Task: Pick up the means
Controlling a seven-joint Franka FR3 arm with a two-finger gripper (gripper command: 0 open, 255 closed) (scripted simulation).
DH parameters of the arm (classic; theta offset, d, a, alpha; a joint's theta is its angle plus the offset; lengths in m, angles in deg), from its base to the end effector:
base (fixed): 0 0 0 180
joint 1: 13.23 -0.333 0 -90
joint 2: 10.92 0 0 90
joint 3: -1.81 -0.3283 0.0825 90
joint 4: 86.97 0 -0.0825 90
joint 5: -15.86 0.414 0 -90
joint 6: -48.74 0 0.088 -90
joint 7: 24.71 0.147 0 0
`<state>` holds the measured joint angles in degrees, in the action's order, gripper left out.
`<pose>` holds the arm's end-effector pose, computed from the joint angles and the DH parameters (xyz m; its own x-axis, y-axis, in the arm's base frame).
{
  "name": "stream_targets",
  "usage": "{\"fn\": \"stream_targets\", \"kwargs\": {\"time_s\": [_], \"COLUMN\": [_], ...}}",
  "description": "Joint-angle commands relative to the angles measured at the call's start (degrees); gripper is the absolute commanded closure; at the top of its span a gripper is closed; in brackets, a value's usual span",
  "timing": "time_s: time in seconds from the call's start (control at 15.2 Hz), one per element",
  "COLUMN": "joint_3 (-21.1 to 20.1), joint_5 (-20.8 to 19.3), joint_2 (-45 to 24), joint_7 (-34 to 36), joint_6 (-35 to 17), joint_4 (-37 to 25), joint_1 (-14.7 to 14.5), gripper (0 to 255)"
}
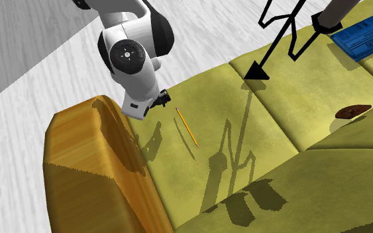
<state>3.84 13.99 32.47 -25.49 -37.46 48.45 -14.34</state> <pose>0.3237 -0.0121 0.5406 0.9948 0.0076 -0.1020 0.0083 -0.9999 0.0069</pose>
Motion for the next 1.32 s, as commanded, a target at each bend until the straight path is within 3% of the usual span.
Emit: {"fn": "stream_targets", "kwargs": {"time_s": [0.0,0.59,1.12,1.25], "joint_3": [0.0,-4.45,-7.67,-7.66], "joint_5": [0.0,1.98,1.24,1.25], "joint_2": [0.0,-19.45,-37.2,-37.15], "joint_7": [0.0,4.86,9.14,9.16], "joint_6": [0.0,-3.9,-2.7,-3.48], "joint_4": [0.0,-15.64,-34.58,-33.74], "joint_1": [0.0,-1.93,-3.36,-3.39], "gripper": [0,0,0,0]}}
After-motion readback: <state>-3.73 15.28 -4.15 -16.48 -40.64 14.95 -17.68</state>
